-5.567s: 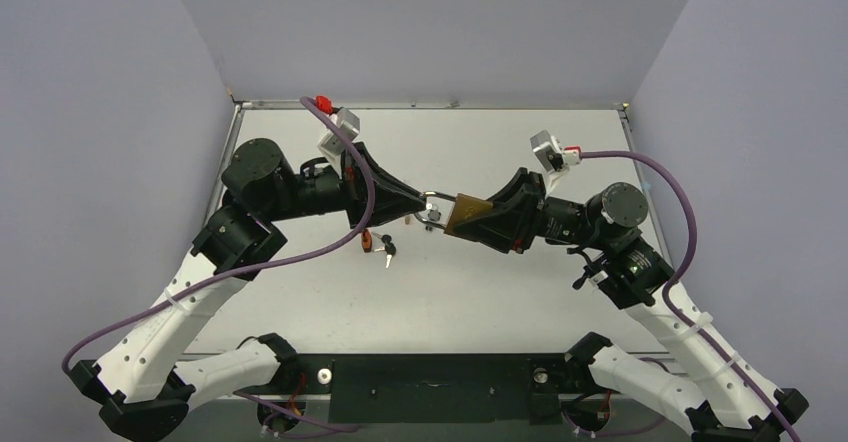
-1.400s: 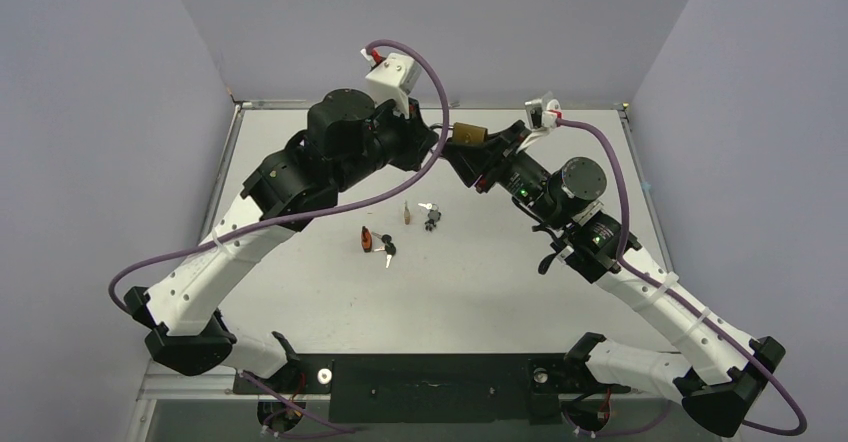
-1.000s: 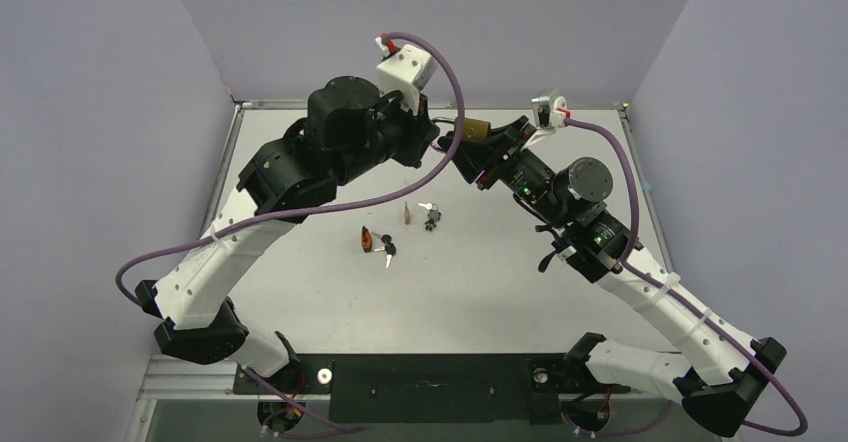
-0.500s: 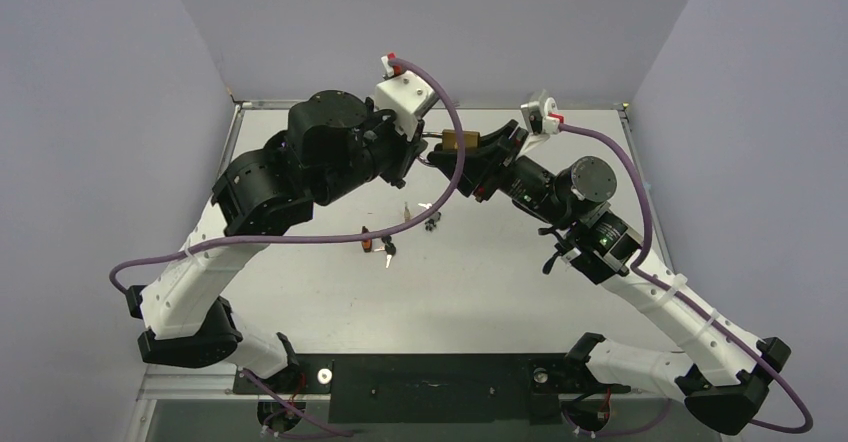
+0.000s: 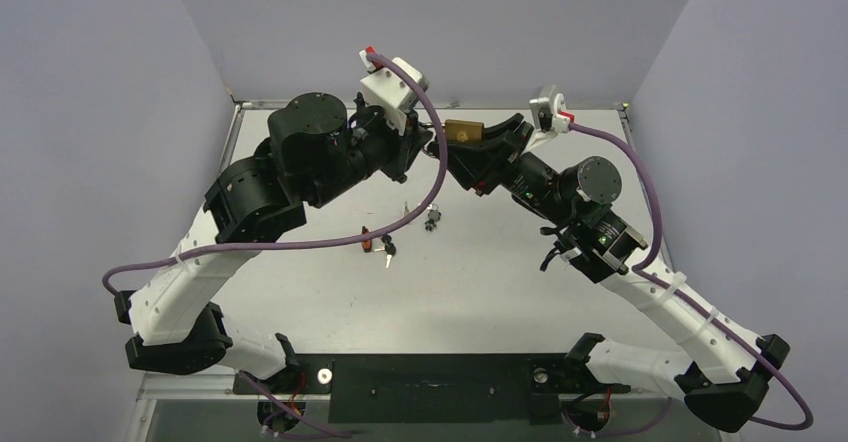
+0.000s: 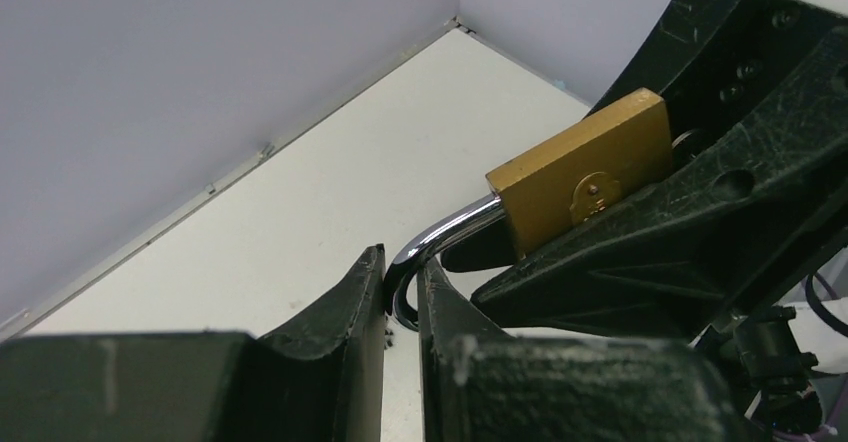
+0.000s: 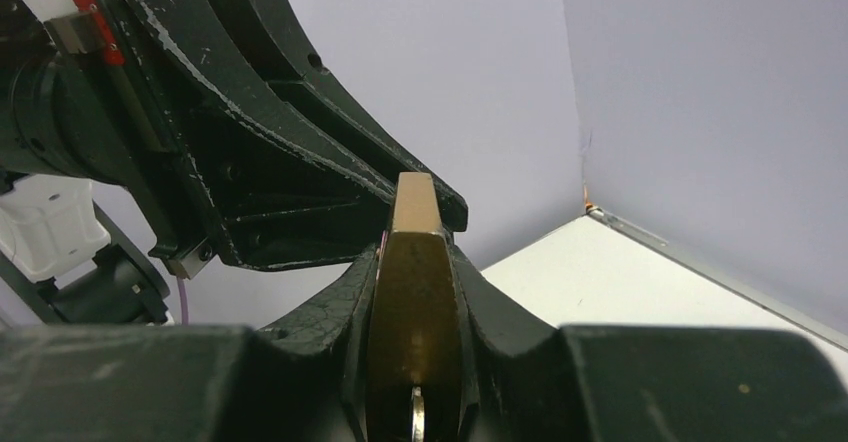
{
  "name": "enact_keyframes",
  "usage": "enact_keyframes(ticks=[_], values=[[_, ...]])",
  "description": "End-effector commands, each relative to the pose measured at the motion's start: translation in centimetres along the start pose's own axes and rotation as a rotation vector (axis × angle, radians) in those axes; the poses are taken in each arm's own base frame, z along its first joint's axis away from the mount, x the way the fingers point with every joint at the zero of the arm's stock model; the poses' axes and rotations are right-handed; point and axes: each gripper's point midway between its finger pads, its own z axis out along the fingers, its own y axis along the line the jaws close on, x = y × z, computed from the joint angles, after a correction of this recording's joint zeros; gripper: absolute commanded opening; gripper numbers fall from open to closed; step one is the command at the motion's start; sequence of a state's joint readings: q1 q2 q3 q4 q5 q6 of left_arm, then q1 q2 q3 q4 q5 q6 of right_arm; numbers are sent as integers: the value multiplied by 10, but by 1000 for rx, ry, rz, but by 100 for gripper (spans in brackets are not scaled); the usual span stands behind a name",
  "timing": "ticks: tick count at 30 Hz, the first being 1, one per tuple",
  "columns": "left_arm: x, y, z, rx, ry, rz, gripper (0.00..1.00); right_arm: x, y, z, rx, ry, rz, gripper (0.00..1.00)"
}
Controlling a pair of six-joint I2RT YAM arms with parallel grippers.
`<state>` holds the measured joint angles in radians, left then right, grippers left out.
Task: Lock with the key
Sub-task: Lock the lock.
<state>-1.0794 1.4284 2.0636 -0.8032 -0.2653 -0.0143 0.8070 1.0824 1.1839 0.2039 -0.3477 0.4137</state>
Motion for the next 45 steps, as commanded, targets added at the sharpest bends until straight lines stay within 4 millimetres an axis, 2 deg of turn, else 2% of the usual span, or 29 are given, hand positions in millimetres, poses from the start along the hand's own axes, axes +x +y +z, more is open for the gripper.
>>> enact_keyframes(ticks=[1, 7, 10, 11, 12, 13, 14, 15, 16, 17, 18, 19, 20, 21, 22, 23, 24, 25, 30, 32, 35, 40, 45], values=[[-102, -242, -106, 1238, -430, -120, 0, 263, -39, -30, 123, 768, 203, 0], [-92, -249, -101, 1250, -394, -131, 0, 268, -38, -29, 128, 768, 216, 0], [-90, -238, -100, 1175, -398, -136, 0, 257, -42, -28, 140, 732, 220, 0], [-84, -232, -86, 1098, -380, -142, 0, 255, -43, -27, 146, 722, 227, 0], [-86, -223, -88, 1050, -391, -143, 0, 248, -47, -27, 157, 701, 230, 0], [-76, -213, -69, 941, -366, -143, 0, 243, -49, -26, 161, 683, 240, 0], [-79, -200, -69, 883, -379, -148, 0, 233, -53, -25, 170, 653, 240, 0], [-68, -187, -52, 775, -353, -153, 0, 227, -59, -25, 177, 626, 252, 0], [-70, -174, -54, 722, -366, -154, 0, 215, -57, -25, 161, 593, 254, 0], [-60, -160, -41, 624, -342, -165, 0, 207, -64, -25, 174, 559, 261, 0], [-63, -144, -43, 571, -356, -169, 0, 195, -63, -24, 158, 523, 263, 0], [-58, -128, -40, 495, -350, -180, 0, 186, -71, -24, 166, 482, 269, 0], [-57, -113, -35, 430, -349, -188, 0, 179, -70, -25, 150, 463, 281, 0], [-53, -105, -36, 407, -341, -189, 0, 168, -76, -24, 151, 421, 277, 0], [-51, -93, -32, 367, -335, -194, 0, 163, -75, -25, 137, 406, 291, 0], [-49, -87, -33, 350, -330, -195, 0, 153, -79, -23, 130, 366, 285, 5], [-46, -79, -30, 322, -320, -193, 0, 145, -75, -22, 97, 338, 293, 11], [-47, -73, -31, 305, -322, -194, 0, 141, -78, -23, 95, 323, 296, 13], [-43, -59, -28, 249, -299, -171, 0, 117, -74, -23, 3, 214, 340, 33], [-39, -56, -22, 226, -276, -163, 0, 107, -71, -26, -36, 165, 359, 38], [-39, -54, -18, 222, -265, -165, 0, 97, -64, -29, -92, 126, 398, 43], [-37, -49, -7, 201, -244, -182, 0, 68, -45, -33, -222, 15, 412, 48], [-49, -42, -7, 233, -255, -250, 0, 49, -27, -46, -329, -61, 417, 55]])
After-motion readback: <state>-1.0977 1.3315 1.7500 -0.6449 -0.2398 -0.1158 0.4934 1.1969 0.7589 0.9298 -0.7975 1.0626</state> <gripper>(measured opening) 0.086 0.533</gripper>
